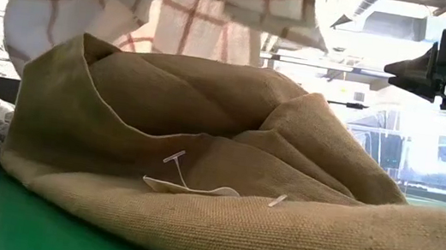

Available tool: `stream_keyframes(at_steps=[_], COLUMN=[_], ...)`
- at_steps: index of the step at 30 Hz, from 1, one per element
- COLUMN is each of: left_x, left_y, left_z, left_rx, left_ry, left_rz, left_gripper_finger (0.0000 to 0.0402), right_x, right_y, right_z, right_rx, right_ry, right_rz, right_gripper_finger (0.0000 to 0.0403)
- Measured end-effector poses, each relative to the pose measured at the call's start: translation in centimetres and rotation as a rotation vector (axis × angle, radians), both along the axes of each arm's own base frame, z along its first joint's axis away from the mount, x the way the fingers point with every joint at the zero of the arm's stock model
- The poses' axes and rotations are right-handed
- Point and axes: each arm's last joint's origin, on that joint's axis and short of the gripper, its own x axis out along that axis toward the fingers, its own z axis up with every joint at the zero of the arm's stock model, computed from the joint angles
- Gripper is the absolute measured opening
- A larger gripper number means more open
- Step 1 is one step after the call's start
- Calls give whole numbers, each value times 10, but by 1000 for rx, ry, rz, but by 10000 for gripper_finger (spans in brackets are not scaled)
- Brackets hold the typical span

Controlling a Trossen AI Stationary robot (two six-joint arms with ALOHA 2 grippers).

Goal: Sort towels by color in basket
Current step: Put the white patterned towel into the bottom transparent bin

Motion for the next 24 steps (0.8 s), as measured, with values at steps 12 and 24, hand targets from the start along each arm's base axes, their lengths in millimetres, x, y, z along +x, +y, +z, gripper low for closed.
stream_keyframes(at_steps=[12, 24], left_x=[35, 119], left_y=[17, 28], left_z=[49, 99], left_rx=[66, 90], left_ry=[-173, -257], left_rz=[-31, -184], left_gripper_finger=[21, 21], right_x=[0, 0], right_y=[0, 0], right_z=[0, 0], right_rx=[0, 0], right_ry=[0, 0], right_rz=[0, 0], right_gripper_finger=[237, 237])
